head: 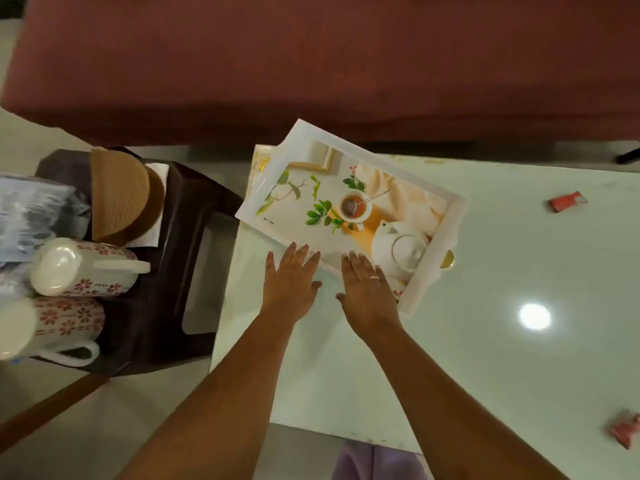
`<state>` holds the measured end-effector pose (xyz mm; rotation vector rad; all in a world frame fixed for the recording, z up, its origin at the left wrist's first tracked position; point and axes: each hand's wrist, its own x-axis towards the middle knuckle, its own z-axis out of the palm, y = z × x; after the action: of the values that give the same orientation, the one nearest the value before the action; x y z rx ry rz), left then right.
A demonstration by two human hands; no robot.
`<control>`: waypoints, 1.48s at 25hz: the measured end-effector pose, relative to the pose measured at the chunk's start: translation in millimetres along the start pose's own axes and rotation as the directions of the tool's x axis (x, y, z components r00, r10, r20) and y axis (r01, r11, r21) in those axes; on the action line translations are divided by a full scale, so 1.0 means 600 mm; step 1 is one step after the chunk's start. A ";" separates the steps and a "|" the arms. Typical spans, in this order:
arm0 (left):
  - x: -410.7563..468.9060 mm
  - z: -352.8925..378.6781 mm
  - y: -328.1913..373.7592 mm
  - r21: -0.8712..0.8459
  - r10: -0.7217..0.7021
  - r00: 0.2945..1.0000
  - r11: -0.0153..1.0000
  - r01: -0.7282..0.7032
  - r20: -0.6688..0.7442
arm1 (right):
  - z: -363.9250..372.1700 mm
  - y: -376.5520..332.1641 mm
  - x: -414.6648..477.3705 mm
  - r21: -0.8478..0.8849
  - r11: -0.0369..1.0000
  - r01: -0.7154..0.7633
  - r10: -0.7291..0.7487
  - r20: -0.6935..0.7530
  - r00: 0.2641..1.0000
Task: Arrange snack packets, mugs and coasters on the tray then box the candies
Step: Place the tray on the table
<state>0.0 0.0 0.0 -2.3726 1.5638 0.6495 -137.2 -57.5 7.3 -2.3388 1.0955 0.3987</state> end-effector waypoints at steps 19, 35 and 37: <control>-0.031 0.027 0.071 0.322 0.526 0.800 0.840 -0.437 -0.288 | 0.013 0.109 -0.061 -0.353 0.924 0.149 -0.267 -0.313 0.911; -0.159 0.130 0.178 0.218 0.502 0.840 0.860 -0.460 -0.206 | 0.101 0.198 -0.202 -0.318 0.929 0.189 -0.280 -0.268 0.922; -0.148 0.123 0.167 0.137 0.489 0.839 0.872 -0.469 -0.240 | 0.091 0.209 -0.194 -0.184 0.966 0.179 -0.218 -0.221 0.951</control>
<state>-138.5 62.3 -16.6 -2.0826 2.2975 0.3491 -310.1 -21.3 -24.8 -2.6673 0.9480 0.1356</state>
